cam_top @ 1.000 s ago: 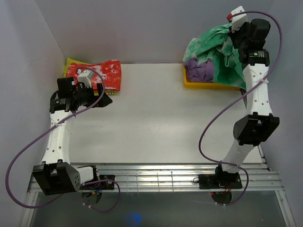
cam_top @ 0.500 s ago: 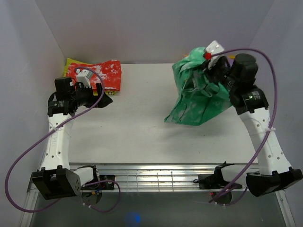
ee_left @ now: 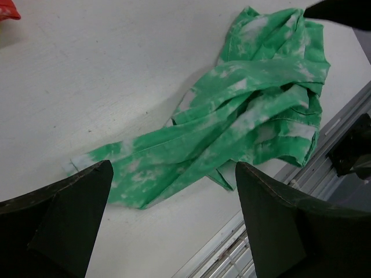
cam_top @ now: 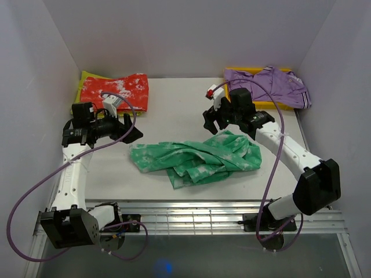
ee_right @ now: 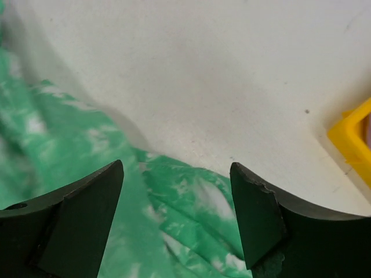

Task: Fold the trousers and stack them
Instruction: Move the trousers to the center of the board, then flatten the trousers out

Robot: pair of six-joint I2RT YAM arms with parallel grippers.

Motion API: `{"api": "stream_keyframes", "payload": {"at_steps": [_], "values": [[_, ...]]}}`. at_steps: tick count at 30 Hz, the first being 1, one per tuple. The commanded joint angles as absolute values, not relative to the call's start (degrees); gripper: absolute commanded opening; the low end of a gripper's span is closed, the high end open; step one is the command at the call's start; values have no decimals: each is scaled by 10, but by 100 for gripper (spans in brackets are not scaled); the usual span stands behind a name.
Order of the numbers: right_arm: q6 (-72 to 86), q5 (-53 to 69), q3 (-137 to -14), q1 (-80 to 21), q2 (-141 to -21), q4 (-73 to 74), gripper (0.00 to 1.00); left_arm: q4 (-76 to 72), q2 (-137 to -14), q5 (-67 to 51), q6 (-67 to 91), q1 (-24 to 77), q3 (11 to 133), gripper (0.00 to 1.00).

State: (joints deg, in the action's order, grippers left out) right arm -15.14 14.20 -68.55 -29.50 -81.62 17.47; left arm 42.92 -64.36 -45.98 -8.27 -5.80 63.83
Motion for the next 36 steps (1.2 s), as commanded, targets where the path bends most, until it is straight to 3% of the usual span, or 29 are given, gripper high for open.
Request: {"api": "stream_keyframes", "payload": {"at_steps": [1, 7, 11, 14, 21, 26, 32, 34, 36], "values": [[-177, 136, -766, -263, -846, 188, 80, 451, -651, -508, -146, -39, 630, 98], [-246, 187, -800, -254, -892, 334, 83, 456, -691, -472, -208, 51, 615, 98], [-271, 187, -784, -254, -919, 383, 82, 481, -765, -451, -277, 63, 616, 98], [-304, 246, -806, -256, -921, 446, 85, 469, -794, -425, -287, 55, 631, 92], [-263, 200, -878, -424, -953, 436, 92, 403, -765, -656, -131, -154, 674, 96], [-268, 148, -960, -559, -1058, 434, 93, 443, -753, -647, -117, -218, 680, 98], [-272, 103, -1158, -625, -1232, 482, 93, 512, -773, -688, -150, -331, 706, 98], [-278, 109, -1217, -630, -1278, 516, 90, 527, -777, -693, -168, -345, 718, 98], [-285, 108, -1230, -633, -1289, 522, 80, 531, -776, -687, -175, -345, 719, 98]]}}
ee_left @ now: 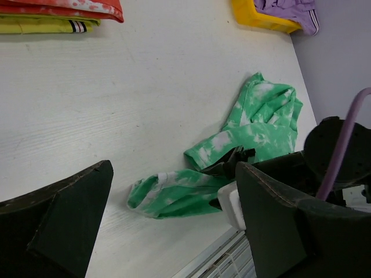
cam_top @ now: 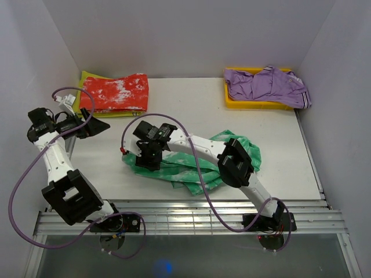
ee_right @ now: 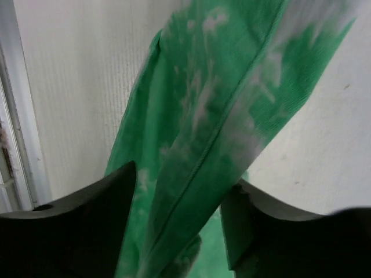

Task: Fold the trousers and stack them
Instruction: Flatten the trousers out

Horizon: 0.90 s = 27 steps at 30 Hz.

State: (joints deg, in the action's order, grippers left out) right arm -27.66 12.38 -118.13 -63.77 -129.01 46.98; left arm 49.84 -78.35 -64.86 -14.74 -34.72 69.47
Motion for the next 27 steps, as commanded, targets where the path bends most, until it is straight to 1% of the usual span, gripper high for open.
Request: {"api": "stream_keyframes", "payload": {"at_steps": [1, 3, 4, 7, 8, 9, 10, 11, 12, 13, 14, 15, 17, 18, 20, 21, 23, 24, 26, 27], "values": [[-290, 99, -1219, -632, -1285, 521, 56, 529, -774, -689, -175, -345, 718, 98], [-300, 86, -1206, -626, -1259, 517, 28, 519, -768, -688, -175, -345, 713, 97], [-298, 76, -1200, -621, -1246, 516, 8, 516, -767, -689, -175, -345, 711, 96], [-287, 62, -1192, -582, -1162, 506, 8, 508, -760, -666, -187, -320, 708, 95], [-286, 58, -1177, -555, -1137, 494, 8, 503, -751, -658, -192, -309, 703, 94], [-281, 56, -1170, -538, -1083, 490, 8, 495, -744, -647, -193, -295, 699, 94], [-278, 58, -1161, -520, -1054, 485, 8, 484, -737, -616, -191, -260, 694, 94], [-276, 59, -1138, -481, -1029, 480, 8, 456, -728, -599, -186, -237, 686, 95], [-275, 60, -1123, -458, -974, 467, 8, 440, -712, -578, -179, -215, 669, 95], [-275, 66, -1103, -437, -943, 455, 8, 424, -707, -540, -174, -166, 660, 95], [-279, 65, -1060, -395, -915, 446, 8, 397, -703, -526, -169, -141, 651, 95], [-285, 62, -1033, -375, -858, 438, 8, 385, -702, -513, -164, -96, 639, 95], [-301, 38, -977, -327, -801, 405, 8, 354, -712, -503, -155, -56, 627, 96], [-308, 31, -920, -312, -749, 395, 8, 344, -716, -502, -153, -14, 621, 96], [-318, 5, -864, -263, -703, 373, 8, 303, -724, -483, -150, 47, 599, 96], [-319, -6, -810, -245, -662, 361, 8, 288, -727, -468, -156, 107, 590, 96], [-318, -43, -763, -188, -627, 331, 8, 258, -745, -421, -169, 171, 570, 96], [-317, -48, -728, -169, -597, 323, 8, 251, -753, -404, -183, 231, 565, 96], [-309, -57, -703, -124, -577, 311, 8, 228, -779, -373, -188, 282, 563, 96], [-305, -61, -695, -115, -564, 311, 8, 222, -785, -357, -192, 324, 567, 96]]}}
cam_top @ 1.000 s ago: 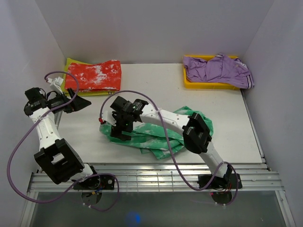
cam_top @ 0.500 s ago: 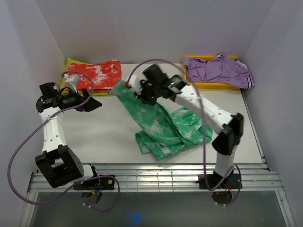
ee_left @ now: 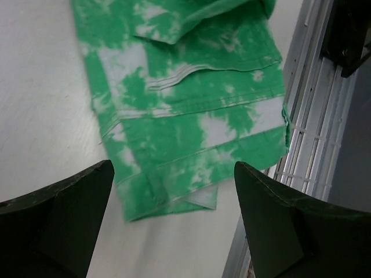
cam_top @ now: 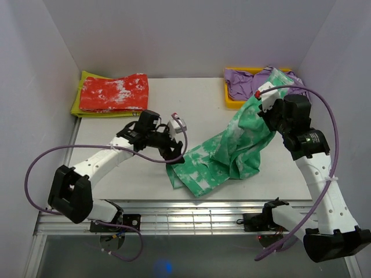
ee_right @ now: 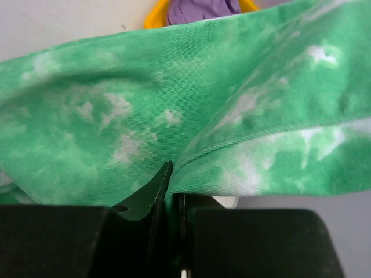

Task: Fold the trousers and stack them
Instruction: Flatten the trousers out

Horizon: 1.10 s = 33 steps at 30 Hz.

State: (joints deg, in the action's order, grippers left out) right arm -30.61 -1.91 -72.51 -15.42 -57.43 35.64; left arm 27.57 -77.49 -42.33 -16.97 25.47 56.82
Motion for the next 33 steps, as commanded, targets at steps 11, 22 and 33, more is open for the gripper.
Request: {"api": "stream_keyframes", "payload": {"at_steps": [11, 22, 33], "values": [[-258, -191, -656, -77, -540, 280, 8, 172, -829, -159, -148, 605, 581, 97], [-274, -218, -679, -58, -548, 260, 8, 170, -1002, 160, -116, 708, 630, 89], [-347, -154, -635, 46, -548, 212, 8, 293, -791, 111, -172, 472, 604, 0]]}}
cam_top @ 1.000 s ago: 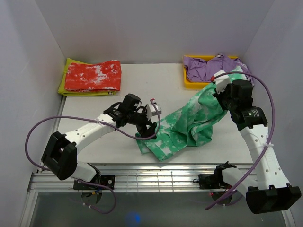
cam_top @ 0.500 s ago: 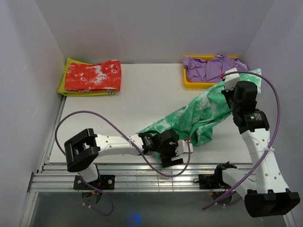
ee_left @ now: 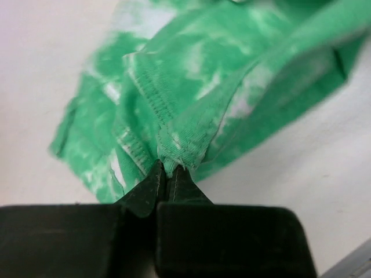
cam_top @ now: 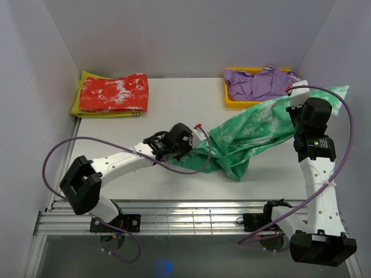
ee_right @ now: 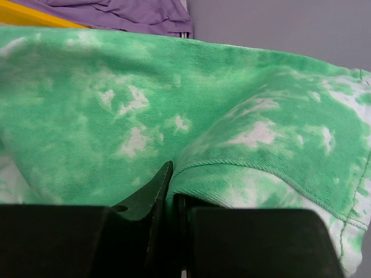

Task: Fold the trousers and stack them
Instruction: Flatten the trousers out

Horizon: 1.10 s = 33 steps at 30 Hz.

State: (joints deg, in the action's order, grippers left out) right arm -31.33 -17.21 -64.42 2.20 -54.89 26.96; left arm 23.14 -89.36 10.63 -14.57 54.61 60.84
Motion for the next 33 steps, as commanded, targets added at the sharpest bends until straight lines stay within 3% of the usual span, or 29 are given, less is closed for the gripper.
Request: {"api": "stream_keyframes", "payload": {"at_steps": [1, 8, 14, 15, 18, 20, 22, 24, 28, 29, 30, 32, 33], "values": [[-352, -144, -630, 55, -548, 209, 8, 307, -774, 103, -184, 456, 601, 0], [-429, -105, -551, 112, -553, 156, 8, 379, -673, 89, -236, 313, 582, 0], [-522, 15, -450, 250, -599, 129, 8, 331, -686, 42, -270, 56, 598, 0], [-502, 86, -473, 251, -622, 186, 8, 308, -722, -28, -269, 47, 620, 0], [-439, 169, -569, 250, -719, 220, 8, 271, -827, -43, -237, 47, 719, 0], [-407, 232, -694, 250, -805, 256, 8, 258, -921, -42, -214, 47, 874, 0], [-404, 263, -766, 250, -823, 281, 8, 265, -933, -67, -214, 46, 968, 0], [-409, 267, -779, 251, -812, 286, 8, 267, -928, -68, -217, 46, 980, 0], [-463, 288, -745, 264, -737, 327, 8, 286, -809, -130, -244, 44, 909, 0], [-561, 283, -690, 265, -686, 333, 8, 289, -733, -208, -303, 45, 827, 0], [-562, 283, -653, 265, -658, 333, 8, 289, -732, -209, -303, 44, 781, 0], [-668, 246, -576, 265, -587, 321, 9, 328, -619, -278, -380, 45, 699, 0], [-700, 230, -501, 267, -570, 316, 21, 354, -587, -300, -410, 45, 625, 0]]}}
